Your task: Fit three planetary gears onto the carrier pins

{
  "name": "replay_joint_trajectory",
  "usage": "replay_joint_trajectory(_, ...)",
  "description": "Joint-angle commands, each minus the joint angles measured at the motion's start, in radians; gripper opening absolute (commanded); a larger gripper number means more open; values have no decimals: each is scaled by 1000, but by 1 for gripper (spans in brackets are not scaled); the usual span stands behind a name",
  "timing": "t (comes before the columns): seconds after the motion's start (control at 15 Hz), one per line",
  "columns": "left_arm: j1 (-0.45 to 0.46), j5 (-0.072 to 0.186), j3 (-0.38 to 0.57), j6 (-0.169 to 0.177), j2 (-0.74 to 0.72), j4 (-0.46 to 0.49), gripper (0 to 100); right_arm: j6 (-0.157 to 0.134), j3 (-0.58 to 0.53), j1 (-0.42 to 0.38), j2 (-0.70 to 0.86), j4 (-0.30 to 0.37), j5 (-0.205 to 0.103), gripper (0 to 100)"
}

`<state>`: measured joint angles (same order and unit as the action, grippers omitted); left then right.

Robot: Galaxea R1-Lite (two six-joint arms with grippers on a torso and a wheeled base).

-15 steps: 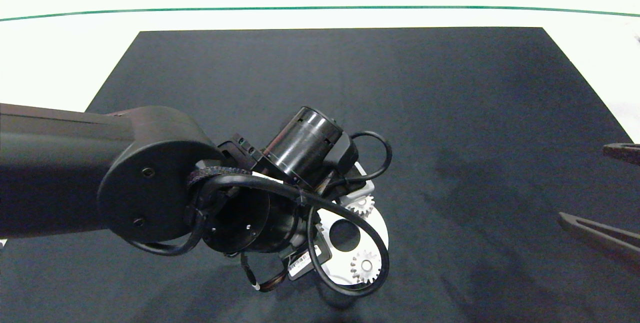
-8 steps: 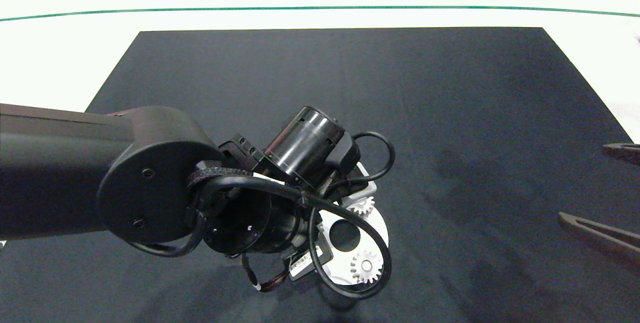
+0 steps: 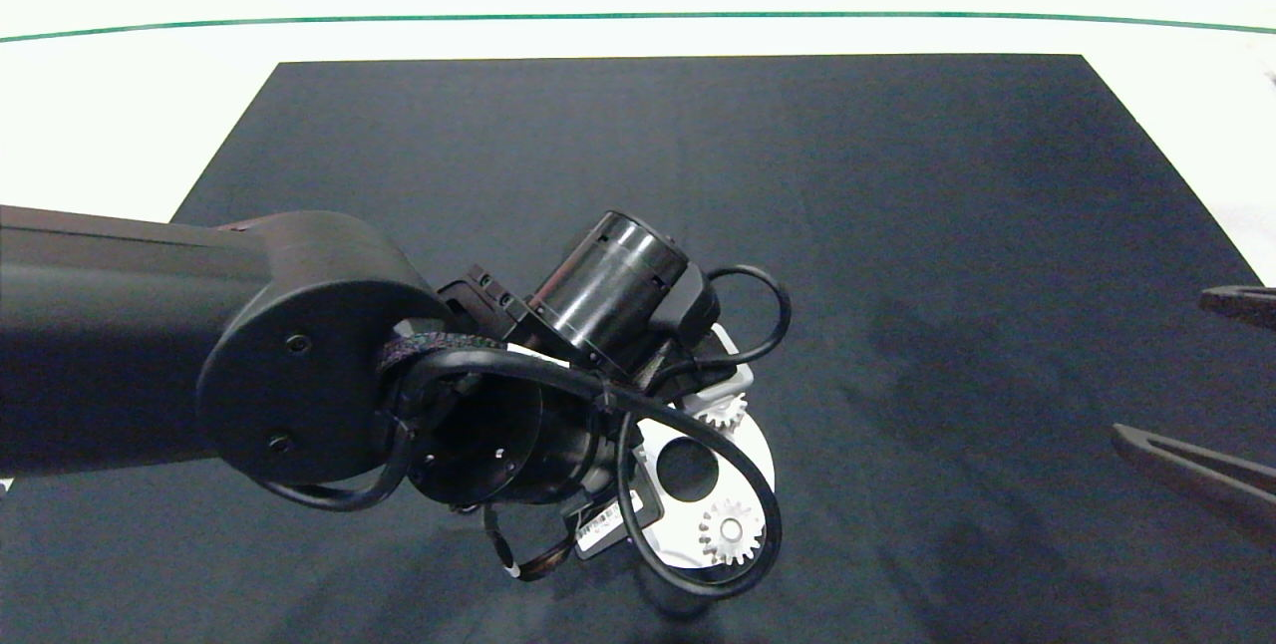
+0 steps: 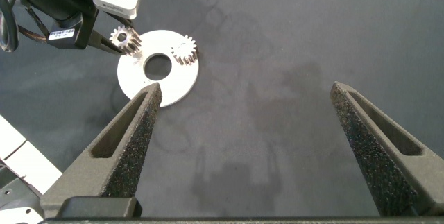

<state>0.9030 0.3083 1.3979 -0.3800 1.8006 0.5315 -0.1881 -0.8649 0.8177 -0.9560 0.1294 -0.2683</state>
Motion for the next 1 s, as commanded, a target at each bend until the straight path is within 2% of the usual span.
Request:
replay_joint_trajectory(0.07, -1, 2, 7, -2, -6, 4, 100, -13, 3, 20, 2, 1, -3, 100)
replay_joint_trajectory(0.33, -7, 2, 7, 10, -50, 4, 100, -17, 0, 18, 29, 1, -9, 100)
replay_joint_trajectory(0.4, -13, 2, 0, 36, -112, 5, 100, -19, -2, 17, 37, 1, -9, 100)
replay_joint_trajectory(0.47, -35, 6, -11, 101, -170, 2, 100, -24, -2, 12, 39, 1, -12, 100)
replay_joint_trajectory(0.53, -73, 49, -17, 161, -227, 2, 100, -39, 3, 3, 39, 3, -15, 100)
replay_joint_trajectory(0.6, -90, 101, -36, 182, -279, 4, 100, -48, 6, -17, 39, 3, -17, 100)
replay_joint_trajectory(0.67, -165, 186, -117, 191, -422, -8, 100, -77, 21, -124, 40, 1, -17, 100)
replay_joint_trajectory(0.73, -207, 189, -152, 191, -489, -27, 100, -90, 29, -183, 42, 1, -19, 100)
replay_joint_trajectory(0.8, -320, 187, -255, 179, -693, -117, 100, -143, 61, -393, 60, -1, -60, 100)
replay_joint_trajectory(0.87, -389, 184, -306, 170, -796, -177, 100, -186, 83, -512, 79, -7, -68, 100)
replay_joint_trajectory(0.93, -446, 184, -344, 167, -854, -229, 100, -211, 93, -598, 106, -19, -68, 100)
replay_joint_trajectory(1.0, -495, 186, -384, 170, -906, -274, 100, -212, 109, -649, 148, -28, -77, 100)
